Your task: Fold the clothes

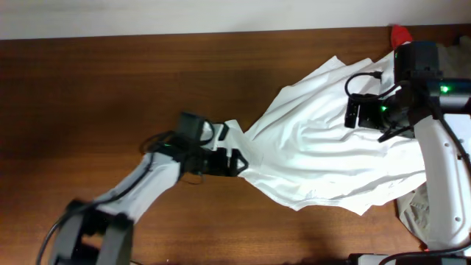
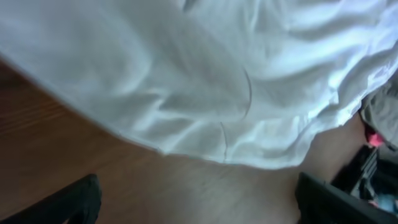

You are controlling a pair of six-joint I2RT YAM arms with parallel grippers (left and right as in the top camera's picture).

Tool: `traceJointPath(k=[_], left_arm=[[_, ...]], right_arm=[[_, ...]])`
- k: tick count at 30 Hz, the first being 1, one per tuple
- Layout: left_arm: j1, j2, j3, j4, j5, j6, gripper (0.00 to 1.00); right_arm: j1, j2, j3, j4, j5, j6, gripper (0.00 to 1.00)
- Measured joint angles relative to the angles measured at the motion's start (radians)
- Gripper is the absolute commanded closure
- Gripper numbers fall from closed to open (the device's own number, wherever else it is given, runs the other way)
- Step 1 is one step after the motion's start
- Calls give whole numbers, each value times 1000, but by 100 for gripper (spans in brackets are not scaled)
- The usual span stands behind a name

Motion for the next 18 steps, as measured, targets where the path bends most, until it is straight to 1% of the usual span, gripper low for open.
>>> traceJointPath(k=[3, 4, 5, 7, 8, 9, 10, 13, 15, 16, 18], left_arm=[[-54, 97, 0, 98, 0, -55, 2], [-71, 132, 3, 129, 11, -69, 5], [-79, 136, 6, 148, 5, -83, 10], [-91, 156, 13, 187, -8, -114, 49], [-95, 163, 16, 192, -21, -125, 96], [-101, 174, 16, 192, -40, -134, 99], [-104, 183, 16, 193, -69, -142, 99], [-89, 188, 18, 178, -95, -145, 100], [-22, 176, 29, 95, -121, -137, 99], [34, 151, 42, 24, -147, -116, 99], [140, 92, 79, -55, -208, -71, 99]], right_arm=[[0, 0, 0, 0, 0, 0, 1], [0, 0, 0, 0, 0, -1, 2], [0, 0, 0, -1, 0, 0, 1], [0, 0, 0, 0, 0, 0, 1], [0, 0, 0, 0, 0, 0, 1], [0, 0, 0, 0, 0, 0, 1], [0, 0, 0, -1, 0, -1, 1], [0, 0, 0, -5, 1, -1, 1], [0, 0, 0, -19, 16, 0, 1], [0, 0, 0, -24, 23, 0, 1], [0, 0, 0, -26, 32, 0, 1]])
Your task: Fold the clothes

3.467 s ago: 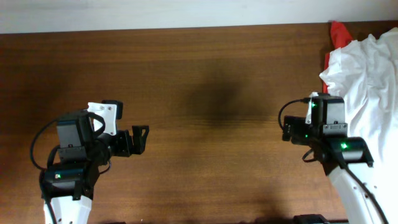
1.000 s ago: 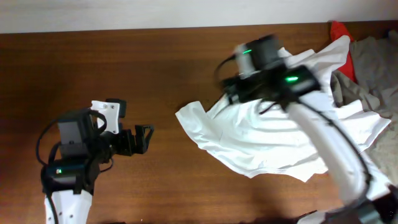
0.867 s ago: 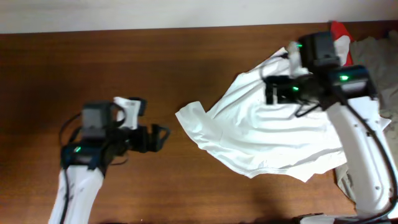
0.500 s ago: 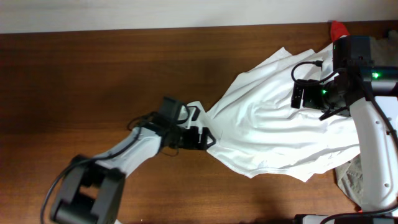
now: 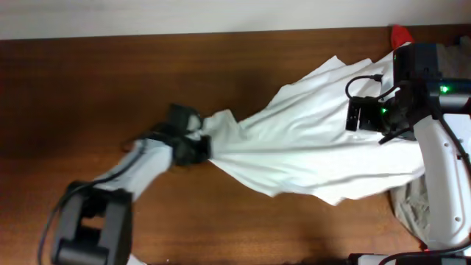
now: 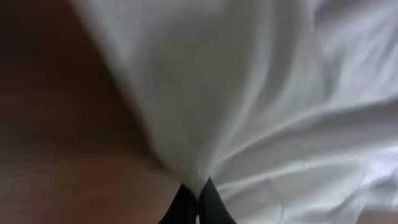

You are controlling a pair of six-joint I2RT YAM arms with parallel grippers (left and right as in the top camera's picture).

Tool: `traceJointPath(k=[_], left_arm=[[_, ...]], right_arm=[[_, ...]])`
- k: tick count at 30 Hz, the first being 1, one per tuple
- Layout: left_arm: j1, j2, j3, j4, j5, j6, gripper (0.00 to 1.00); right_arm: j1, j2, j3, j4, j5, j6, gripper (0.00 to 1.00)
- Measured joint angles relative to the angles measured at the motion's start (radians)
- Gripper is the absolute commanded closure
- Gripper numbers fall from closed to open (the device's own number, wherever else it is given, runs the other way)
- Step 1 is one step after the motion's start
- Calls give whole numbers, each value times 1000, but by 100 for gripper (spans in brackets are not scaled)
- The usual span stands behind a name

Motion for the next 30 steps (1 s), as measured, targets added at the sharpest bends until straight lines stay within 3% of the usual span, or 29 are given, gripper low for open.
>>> traceJointPath(k=[5, 6, 7, 8, 9, 11, 14, 17, 19, 23, 30], left_arm=[[325, -127, 236, -34, -124, 137, 99], [355, -129, 253, -29, -139, 150, 90], [412, -129, 267, -23, -160, 163, 75], [457, -129, 268, -28, -179, 172, 34], [492, -129, 268, -38, -192, 182, 2], [534, -129, 268, -68, -187, 194, 1], [553, -129, 270, -185, -63, 198, 1], [464, -129, 270, -376, 95, 193, 1], [330, -129, 257, -422, 143, 154, 1], [26, -129, 142, -314, 113, -118, 1], [-278, -129, -68, -99, -14, -609, 5]], right_arm=[[0, 0, 0, 0, 11, 0, 1], [0, 0, 0, 0, 11, 0, 1], [0, 0, 0, -1, 13, 0, 1], [0, 0, 0, -2, 14, 0, 1], [0, 0, 0, -4, 14, 0, 1], [0, 0, 0, -5, 14, 0, 1], [0, 0, 0, -9, 15, 0, 1], [0, 0, 0, -9, 15, 0, 1], [0, 0, 0, -11, 15, 0, 1], [0, 0, 0, -18, 15, 0, 1], [0, 0, 0, -22, 15, 0, 1]])
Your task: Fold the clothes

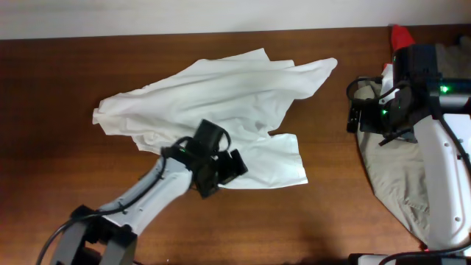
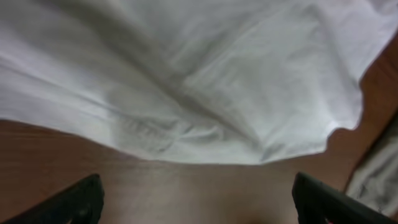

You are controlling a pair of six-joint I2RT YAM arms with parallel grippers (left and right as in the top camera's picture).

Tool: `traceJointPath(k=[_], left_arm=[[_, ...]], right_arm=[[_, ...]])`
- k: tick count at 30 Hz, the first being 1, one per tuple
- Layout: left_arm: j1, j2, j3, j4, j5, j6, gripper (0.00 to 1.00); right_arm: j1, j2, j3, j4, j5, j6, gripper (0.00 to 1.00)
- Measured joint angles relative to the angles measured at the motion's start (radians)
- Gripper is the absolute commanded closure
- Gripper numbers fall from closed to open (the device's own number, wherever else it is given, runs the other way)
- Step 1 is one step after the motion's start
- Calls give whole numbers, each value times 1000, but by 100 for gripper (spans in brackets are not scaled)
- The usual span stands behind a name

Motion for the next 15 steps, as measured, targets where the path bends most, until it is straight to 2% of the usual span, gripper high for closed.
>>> traceJointPath(k=[3, 7, 9, 10, 11, 12, 14, 15], left_arm=[[-99, 0, -31, 63, -80, -111, 7], [-154, 57, -33, 101, -132, -200, 11], [-154, 85, -29, 129, -146, -225, 26], [-154, 94, -26, 153, -162, -238, 39], [-154, 99, -24, 159, -174, -244, 46], [-154, 105, -24, 163, -192, -251, 65], [-154, 113, -24, 162, -237, -261, 95], [-154, 119, -25, 156, -252, -260, 99]], right_arm=[[0, 0, 0, -2, 0, 0, 1], [0, 0, 0, -12, 0, 0, 1], [0, 0, 0, -18, 0, 0, 1], [0, 0, 0, -19, 1, 0, 1], [0, 0, 0, -22, 0, 0, 1], [0, 0, 0, -21, 0, 0, 1], [0, 0, 0, -23, 0, 0, 1], [0, 0, 0, -22, 0, -1, 1]])
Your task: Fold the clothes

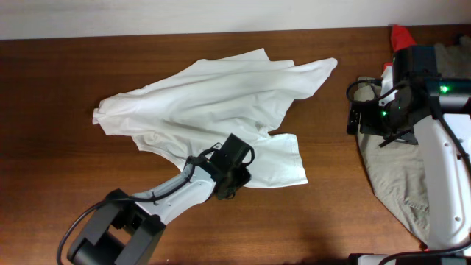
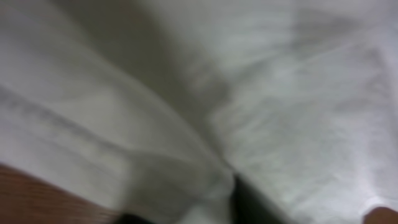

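Observation:
A white shirt (image 1: 221, 92) lies spread and creased across the middle of the brown table (image 1: 59, 73), with a flap reaching out toward the front right. My left gripper (image 1: 234, 177) sits on the shirt's front hem. In the left wrist view blurred white shirt cloth (image 2: 280, 93) fills the frame, and a fold of it is bunched between my dark fingers (image 2: 249, 205), which are shut on it. My right gripper (image 1: 362, 118) hovers at the right side, apart from the shirt; its jaws do not show clearly.
A beige garment (image 1: 397, 184) is heaped at the table's right edge under my right arm. A red thing (image 1: 399, 33) lies at the far right corner. Bare wood shows left of and in front of the shirt.
My left gripper has moved a little to the right along the shirt's front hem and gone from wide open to shut on a fold of cloth. Shirt and right arm are unchanged.
The shirt lay on the heap at the right, my open left gripper at its left corner. Then the left gripper was shut on that corner, stretching the shirt leftward. Later the shirt lay spread mid-table, gripper open at its front hem. Now it grips there.

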You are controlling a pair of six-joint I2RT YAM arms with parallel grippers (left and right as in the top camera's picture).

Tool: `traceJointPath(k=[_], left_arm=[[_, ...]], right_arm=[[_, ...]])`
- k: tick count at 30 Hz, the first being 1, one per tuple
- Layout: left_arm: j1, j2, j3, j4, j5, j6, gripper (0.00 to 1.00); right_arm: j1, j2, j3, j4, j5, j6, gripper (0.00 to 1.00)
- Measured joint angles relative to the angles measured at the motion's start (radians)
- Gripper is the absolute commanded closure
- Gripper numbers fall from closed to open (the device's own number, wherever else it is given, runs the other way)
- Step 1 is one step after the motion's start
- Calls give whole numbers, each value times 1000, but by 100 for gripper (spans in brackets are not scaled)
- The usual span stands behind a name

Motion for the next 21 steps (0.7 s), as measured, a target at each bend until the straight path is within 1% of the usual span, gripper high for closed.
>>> traceJointPath(k=[3, 5, 6, 8, 10, 12, 14, 17, 18, 19, 20, 21], left_arm=[[12, 7, 0, -32, -31, 6, 99], [55, -3, 6, -122, -30, 26, 100], [121, -23, 4, -229, -37, 49, 99], [221, -59, -6, -345, -53, 103, 99], [379, -170, -14, -492, -69, 204, 100], [543, -322, -14, -610, -101, 296, 100], [701, -463, -14, -657, -134, 389, 99], [875, -585, -14, -704, -153, 499, 99], [895, -598, -14, -713, -156, 517, 99], [905, -603, -14, -721, -156, 534, 99], [910, -601, -14, -724, -156, 550, 99], [911, -599, -14, -725, -156, 559, 99]], right_arm=[[0, 0, 0, 0, 0, 0, 1], [0, 0, 0, 0, 7, 0, 1], [0, 0, 0, 0, 12, -1, 1], [0, 0, 0, 0, 15, 0, 1], [0, 0, 0, 0, 18, -1, 0], [0, 7, -2, 0, 17, 0, 3], [0, 24, -26, 14, 3, -1, 8], [0, 61, -117, 95, -50, 0, 13], [0, 69, -157, 130, -83, 1, 14], [0, 75, -193, 161, -118, 2, 17], [0, 84, -271, 223, -173, 0, 23], [0, 89, -322, 266, -208, 4, 24]])
